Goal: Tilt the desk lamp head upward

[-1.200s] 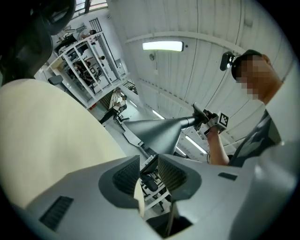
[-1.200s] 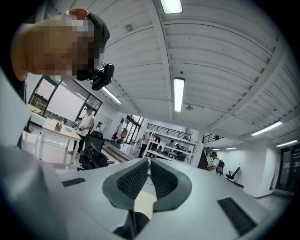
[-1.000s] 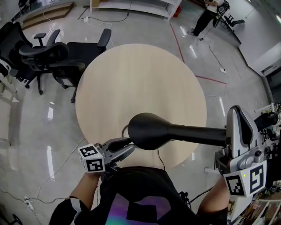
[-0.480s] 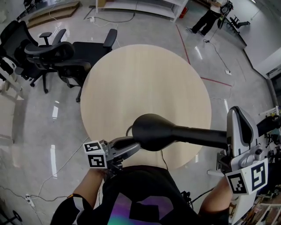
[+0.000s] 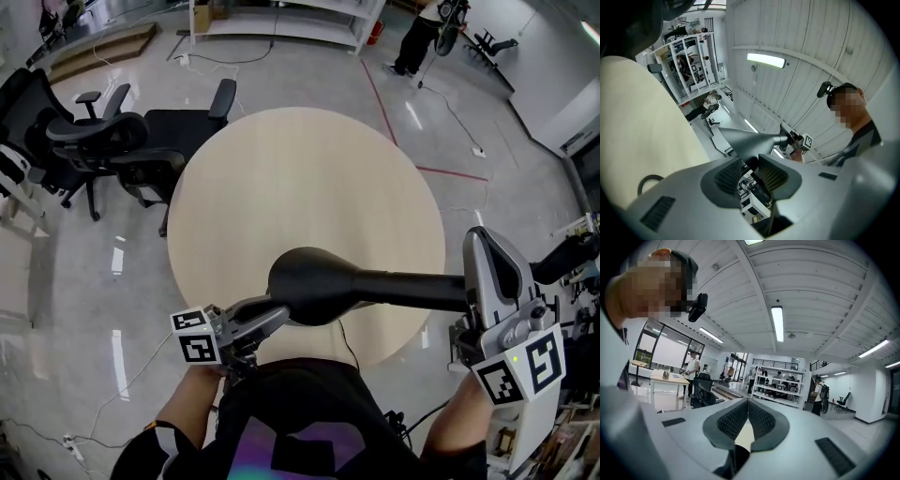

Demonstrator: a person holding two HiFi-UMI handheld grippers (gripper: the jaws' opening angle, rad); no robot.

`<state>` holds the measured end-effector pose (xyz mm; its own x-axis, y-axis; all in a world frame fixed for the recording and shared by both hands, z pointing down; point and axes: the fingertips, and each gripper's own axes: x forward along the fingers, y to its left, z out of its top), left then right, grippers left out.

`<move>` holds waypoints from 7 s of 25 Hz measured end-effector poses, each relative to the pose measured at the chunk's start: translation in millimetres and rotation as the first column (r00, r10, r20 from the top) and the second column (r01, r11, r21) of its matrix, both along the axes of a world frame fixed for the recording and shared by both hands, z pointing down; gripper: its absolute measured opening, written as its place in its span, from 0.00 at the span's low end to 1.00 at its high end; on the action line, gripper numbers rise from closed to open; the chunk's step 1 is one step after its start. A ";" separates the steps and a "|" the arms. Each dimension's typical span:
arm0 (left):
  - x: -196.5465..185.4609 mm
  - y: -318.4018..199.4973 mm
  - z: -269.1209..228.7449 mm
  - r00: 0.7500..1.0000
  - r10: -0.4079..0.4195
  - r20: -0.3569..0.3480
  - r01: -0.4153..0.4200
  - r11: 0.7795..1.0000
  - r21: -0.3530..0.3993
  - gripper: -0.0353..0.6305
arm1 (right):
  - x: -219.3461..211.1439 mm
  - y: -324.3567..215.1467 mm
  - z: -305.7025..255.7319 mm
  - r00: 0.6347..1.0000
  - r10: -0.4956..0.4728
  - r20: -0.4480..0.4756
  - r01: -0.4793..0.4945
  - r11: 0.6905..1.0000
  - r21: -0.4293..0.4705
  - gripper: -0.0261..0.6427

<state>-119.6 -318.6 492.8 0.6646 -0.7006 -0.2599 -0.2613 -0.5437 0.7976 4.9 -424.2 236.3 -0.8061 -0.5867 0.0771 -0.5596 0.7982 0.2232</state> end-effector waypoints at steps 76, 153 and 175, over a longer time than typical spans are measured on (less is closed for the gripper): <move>27.7 -15.2 -302.0 0.864 -0.311 0.395 0.029 0.815 0.579 0.17 | 84.6 -7.7 127.8 0.946 0.245 0.213 -0.190 0.949 -0.251 0.05; 58.5 4.7 -54.6 0.745 -0.177 0.643 -0.014 0.960 0.280 0.16 | 79.7 108.9 194.5 0.751 0.661 0.003 -0.633 0.721 -0.282 0.05; 212.4 157.4 -28.8 0.673 -0.119 0.730 -0.039 0.980 0.196 0.12 | 193.2 265.7 233.5 0.797 0.604 0.020 -0.560 0.750 -0.352 0.05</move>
<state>92.8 -161.2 464.0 0.6666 -0.7238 0.1784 -0.7437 -0.6296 0.2247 198.1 -158.5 469.8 -0.3313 -0.9062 0.2626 -0.9435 0.3208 -0.0832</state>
